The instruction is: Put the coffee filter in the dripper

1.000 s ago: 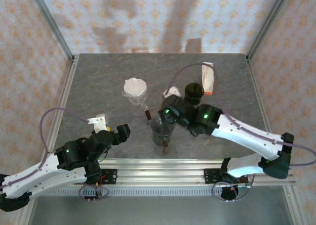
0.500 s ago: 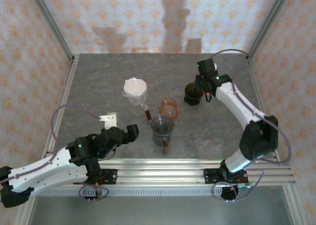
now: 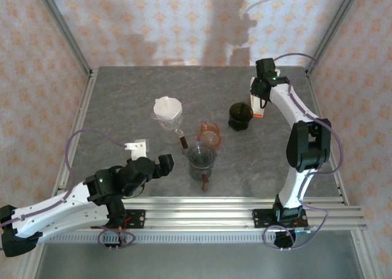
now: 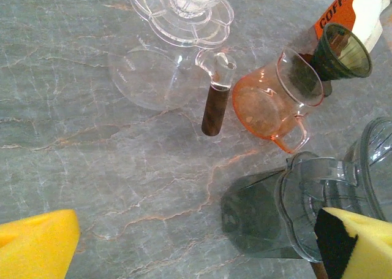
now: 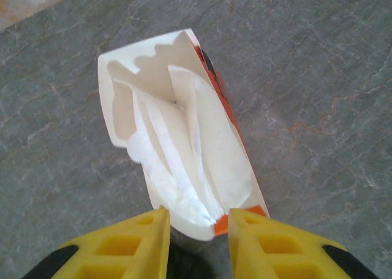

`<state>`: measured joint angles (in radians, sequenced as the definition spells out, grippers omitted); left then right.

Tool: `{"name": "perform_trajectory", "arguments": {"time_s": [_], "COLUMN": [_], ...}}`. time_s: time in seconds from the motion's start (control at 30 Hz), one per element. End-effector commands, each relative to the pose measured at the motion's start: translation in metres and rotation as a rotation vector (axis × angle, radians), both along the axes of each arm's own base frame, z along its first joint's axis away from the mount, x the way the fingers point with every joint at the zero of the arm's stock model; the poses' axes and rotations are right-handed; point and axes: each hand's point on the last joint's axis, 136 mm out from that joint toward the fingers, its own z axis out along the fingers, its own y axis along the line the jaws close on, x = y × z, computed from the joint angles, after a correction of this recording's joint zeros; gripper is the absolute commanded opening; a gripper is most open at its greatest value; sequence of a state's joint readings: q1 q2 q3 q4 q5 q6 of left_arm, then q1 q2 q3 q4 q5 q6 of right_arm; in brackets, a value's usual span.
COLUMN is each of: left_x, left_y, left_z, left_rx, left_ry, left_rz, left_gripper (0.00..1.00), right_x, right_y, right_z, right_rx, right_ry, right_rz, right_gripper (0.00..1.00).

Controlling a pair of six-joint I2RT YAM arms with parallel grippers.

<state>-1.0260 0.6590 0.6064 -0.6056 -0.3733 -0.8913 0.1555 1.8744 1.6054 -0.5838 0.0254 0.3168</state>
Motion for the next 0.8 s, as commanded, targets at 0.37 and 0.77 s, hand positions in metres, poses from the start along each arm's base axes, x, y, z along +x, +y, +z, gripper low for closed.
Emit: {"name": "perform_trajectory", "arguments": {"time_s": [0.37,0.77], "left_x": [0.006,0.007], "left_y": [0.004,0.006], "left_z": [0.003,0.003], "left_rx": [0.044,0.046], "left_ry": [-0.027,-0.019], "left_rz": [0.014,0.019], "left_gripper": [1.00,1.00], "right_x": [0.023,0.026], "right_y": [-0.006,-0.011], "right_z": [-0.017,-0.030], "right_rx": [0.023,-0.001], "right_ry": [0.004,0.026], "right_rz": [-0.113,-0.139], "right_gripper": [0.28,0.27]}}
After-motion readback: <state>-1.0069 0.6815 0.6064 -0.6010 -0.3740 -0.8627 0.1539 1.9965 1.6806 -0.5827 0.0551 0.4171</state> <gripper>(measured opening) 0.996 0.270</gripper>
